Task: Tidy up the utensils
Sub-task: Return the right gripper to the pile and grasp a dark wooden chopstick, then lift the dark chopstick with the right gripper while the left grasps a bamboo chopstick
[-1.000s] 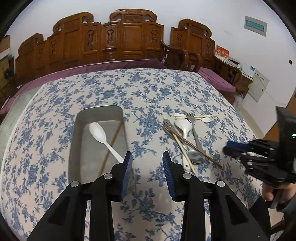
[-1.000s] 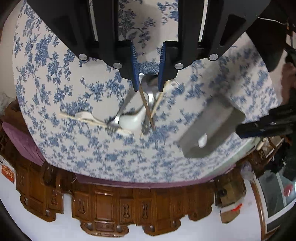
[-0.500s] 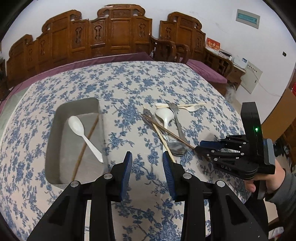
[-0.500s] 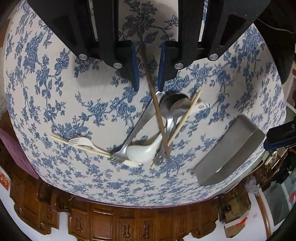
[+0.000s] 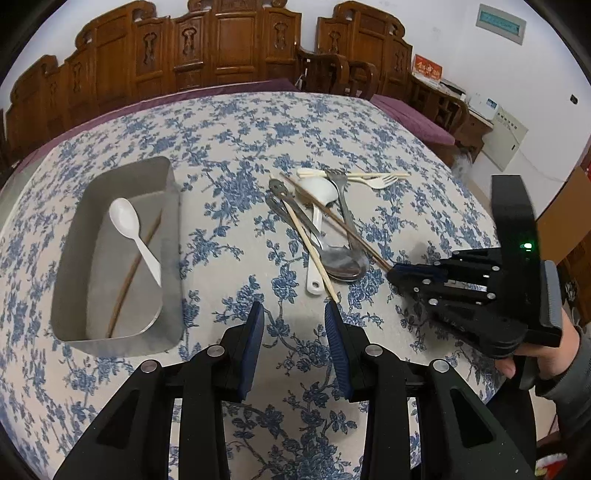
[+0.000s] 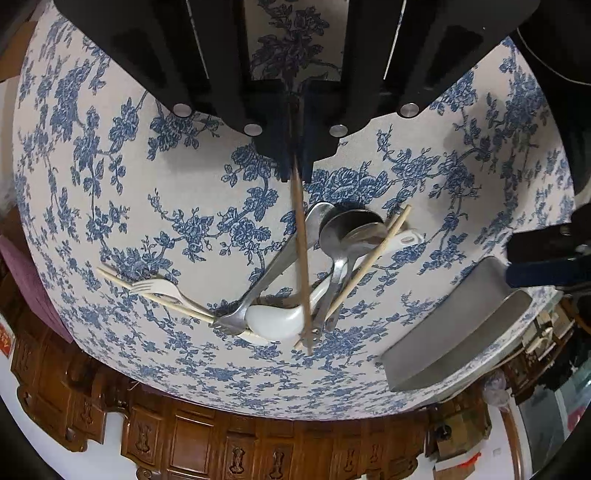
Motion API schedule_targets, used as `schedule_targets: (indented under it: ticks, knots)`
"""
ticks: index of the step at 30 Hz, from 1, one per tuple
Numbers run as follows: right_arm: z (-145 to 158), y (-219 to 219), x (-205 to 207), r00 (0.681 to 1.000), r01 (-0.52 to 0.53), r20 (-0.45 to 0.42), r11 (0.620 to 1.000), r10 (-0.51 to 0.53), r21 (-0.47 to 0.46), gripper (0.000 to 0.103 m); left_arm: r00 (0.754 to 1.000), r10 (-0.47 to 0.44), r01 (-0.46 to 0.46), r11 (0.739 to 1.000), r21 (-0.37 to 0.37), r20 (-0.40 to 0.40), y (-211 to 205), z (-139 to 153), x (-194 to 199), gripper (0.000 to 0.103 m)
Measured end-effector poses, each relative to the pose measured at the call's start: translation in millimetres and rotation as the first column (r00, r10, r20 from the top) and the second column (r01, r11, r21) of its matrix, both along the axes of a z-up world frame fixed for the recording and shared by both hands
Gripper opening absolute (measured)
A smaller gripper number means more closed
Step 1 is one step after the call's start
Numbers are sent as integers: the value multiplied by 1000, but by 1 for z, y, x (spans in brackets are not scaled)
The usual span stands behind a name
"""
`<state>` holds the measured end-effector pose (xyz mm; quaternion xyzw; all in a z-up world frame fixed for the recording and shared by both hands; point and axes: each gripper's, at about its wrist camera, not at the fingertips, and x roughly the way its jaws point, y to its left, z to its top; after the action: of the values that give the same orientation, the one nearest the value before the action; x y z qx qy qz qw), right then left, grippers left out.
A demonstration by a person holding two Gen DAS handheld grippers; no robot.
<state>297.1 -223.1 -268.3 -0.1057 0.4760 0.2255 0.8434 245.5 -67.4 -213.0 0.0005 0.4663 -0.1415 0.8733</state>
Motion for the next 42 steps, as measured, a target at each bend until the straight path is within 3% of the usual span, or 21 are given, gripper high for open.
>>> schedule_targets:
  ticks: [12,20,27,37,40,42]
  knots:
    - [38,-21,-24,996,67,50,994,-71,81,6,999,-17,19,999,31,-43,-24,-21,27,32]
    - [32,-32,-25,995,87,51,994,-90,70,6,998,-24,29,995,93,-55,-48,-33,55,32]
    - [29,-47,-18,991,130,32,987,-133,95,6,996,2,7,994,109,-85,-55,-43,76,23]
    - [31,-46,-18,991,123,33,987,-127,106,6,994,33,-20,993,119,-105,-55,-52,92,21]
    - [31,-46,-18,991,123,30,987,-127,104,6,993,24,-13,995,101,-113,-55,-52,92,9]
    - [31,-46,-18,992,123,30,987,-127,104,6,993,28,-16,995,102,-118,-56,-52,91,8]
